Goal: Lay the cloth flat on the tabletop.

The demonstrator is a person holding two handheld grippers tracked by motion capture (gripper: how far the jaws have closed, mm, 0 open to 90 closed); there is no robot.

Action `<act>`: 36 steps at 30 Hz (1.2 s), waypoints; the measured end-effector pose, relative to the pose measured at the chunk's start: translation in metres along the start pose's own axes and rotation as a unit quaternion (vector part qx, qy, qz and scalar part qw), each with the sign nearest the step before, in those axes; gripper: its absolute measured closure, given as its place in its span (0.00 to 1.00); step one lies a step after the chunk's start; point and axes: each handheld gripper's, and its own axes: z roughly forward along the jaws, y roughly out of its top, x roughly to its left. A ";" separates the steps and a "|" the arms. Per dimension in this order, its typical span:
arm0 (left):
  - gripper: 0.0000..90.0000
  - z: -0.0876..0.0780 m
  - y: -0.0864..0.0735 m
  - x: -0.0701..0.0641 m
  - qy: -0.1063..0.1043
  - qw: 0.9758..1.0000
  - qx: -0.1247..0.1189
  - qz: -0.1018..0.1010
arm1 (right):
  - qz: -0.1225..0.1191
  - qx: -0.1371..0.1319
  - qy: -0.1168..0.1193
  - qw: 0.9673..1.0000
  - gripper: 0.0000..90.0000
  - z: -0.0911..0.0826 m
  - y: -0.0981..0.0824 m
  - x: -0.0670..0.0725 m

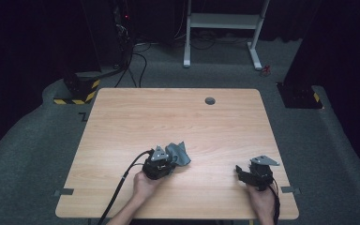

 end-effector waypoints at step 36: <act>0.93 -0.048 -0.010 0.021 0.024 0.998 -0.042 -0.031 | -0.047 -0.029 0.103 0.993 0.78 -0.001 0.019 0.043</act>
